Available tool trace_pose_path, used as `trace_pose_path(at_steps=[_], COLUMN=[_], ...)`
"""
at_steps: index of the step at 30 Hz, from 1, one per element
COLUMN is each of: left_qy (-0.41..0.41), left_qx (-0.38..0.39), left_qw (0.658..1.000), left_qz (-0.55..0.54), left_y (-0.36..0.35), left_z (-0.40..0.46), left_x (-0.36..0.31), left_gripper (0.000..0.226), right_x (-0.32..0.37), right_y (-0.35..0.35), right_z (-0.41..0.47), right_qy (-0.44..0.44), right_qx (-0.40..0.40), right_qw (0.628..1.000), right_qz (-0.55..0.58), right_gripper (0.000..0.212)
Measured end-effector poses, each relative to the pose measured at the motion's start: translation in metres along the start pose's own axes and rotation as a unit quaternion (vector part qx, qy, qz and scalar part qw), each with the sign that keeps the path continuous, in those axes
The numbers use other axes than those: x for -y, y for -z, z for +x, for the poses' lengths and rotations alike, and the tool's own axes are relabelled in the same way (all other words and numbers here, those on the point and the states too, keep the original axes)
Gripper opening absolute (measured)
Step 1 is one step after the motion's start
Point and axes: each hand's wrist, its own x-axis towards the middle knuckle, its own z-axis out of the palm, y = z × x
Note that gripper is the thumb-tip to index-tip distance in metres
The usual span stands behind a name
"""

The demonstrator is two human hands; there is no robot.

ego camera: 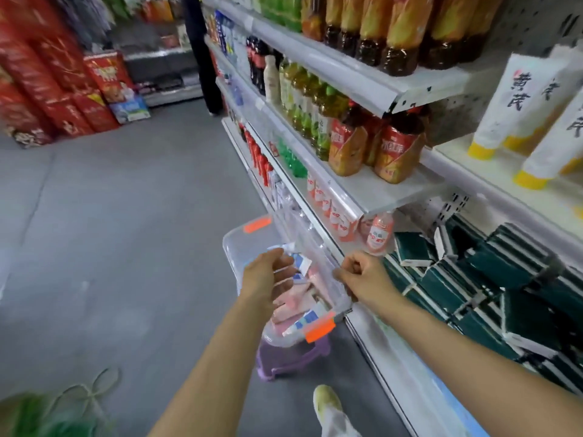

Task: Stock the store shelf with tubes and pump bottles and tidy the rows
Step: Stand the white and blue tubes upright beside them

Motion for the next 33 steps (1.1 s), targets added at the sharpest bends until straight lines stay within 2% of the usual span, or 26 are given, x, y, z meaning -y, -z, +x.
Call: trace_pose_path(at_steps=[7, 13, 16, 18, 19, 22, 28, 31, 33], left_qy=[0.017, 0.05, 0.059, 0.066, 0.067, 0.061, 0.037, 0.004, -0.043], left_qx=[-0.083, -0.123, -0.126, -0.13, -0.132, -0.124, -0.098, -0.033, 0.004], left_qw=[0.996, 0.991, 0.99, 0.989, 0.988, 0.986, 0.967, 0.924, 0.848], left_qz=[-0.017, -0.008, 0.014, 0.026, 0.035, 0.098, 0.232, 0.38, 0.528], left_y=[0.014, 0.022, 0.024, 0.027, 0.029, 0.033, 0.035, 0.033, 0.034], left_z=[0.095, 0.166, 0.197, 0.218, 0.229, 0.262, 0.316, 0.331, 0.333], left_x=[-0.023, -0.01, 0.002, 0.009, 0.014, 0.032, 0.075, 0.099, 0.111], left_gripper=[0.012, 0.012, 0.013, 0.014, 0.014, 0.018, 0.016, 0.026, 0.034], right_x=[-0.012, -0.039, -0.054, -0.061, -0.064, -0.078, -0.106, -0.124, -0.137], right_y=[-0.042, -0.088, -0.107, -0.116, -0.121, -0.142, -0.185, -0.195, -0.197], right_z=[0.105, 0.179, 0.21, 0.227, 0.236, 0.265, 0.317, 0.335, 0.344], right_qy=[-0.04, -0.074, -0.025, 0.02, 0.049, 0.163, 0.301, 0.336, 0.349], right_qx=[0.09, 0.158, 0.161, 0.164, 0.168, 0.177, 0.22, 0.234, 0.232], right_qw=[0.994, 0.98, 0.964, 0.926, 0.899, 0.789, 0.6, 0.533, 0.508], right_qz=[-0.038, -0.098, -0.209, -0.34, -0.401, -0.565, -0.707, -0.74, -0.752], right_gripper=[0.023, 0.015, 0.013, 0.008, 0.013, 0.031, 0.038, 0.038, 0.04])
